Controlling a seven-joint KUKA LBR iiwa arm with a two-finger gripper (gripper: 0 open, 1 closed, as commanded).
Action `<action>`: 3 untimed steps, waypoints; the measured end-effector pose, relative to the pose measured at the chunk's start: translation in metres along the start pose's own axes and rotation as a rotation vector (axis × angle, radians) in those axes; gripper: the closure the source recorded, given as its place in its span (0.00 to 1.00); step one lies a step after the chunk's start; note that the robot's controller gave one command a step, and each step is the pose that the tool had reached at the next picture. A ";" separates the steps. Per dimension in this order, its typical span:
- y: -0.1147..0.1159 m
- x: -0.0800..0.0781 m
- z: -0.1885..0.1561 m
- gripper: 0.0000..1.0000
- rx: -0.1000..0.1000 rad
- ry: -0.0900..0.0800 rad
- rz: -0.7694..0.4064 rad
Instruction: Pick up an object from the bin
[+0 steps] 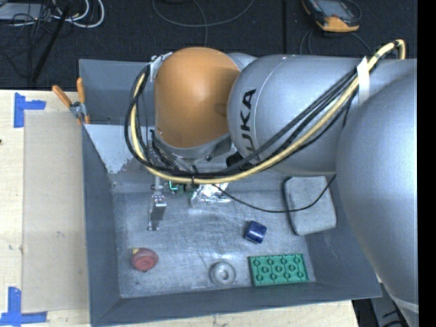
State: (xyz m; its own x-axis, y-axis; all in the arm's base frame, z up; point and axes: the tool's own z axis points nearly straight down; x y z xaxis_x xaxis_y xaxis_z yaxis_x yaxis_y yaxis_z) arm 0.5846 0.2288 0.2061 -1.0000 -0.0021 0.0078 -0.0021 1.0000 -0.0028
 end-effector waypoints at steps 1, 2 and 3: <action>-0.016 0.093 0.109 0.00 0.002 0.006 -0.039; -0.016 0.088 0.105 1.00 -0.002 -0.005 -0.032; -0.009 0.092 -0.002 1.00 -0.006 -0.014 0.009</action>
Offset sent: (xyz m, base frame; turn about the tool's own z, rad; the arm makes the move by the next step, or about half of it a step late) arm -0.0887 -0.0152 -0.1030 -0.0366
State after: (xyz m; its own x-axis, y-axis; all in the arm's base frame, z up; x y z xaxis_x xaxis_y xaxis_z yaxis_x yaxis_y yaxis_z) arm 0.4922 0.2193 0.2092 -1.0000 0.0066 -0.0062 0.0065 1.0000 0.0031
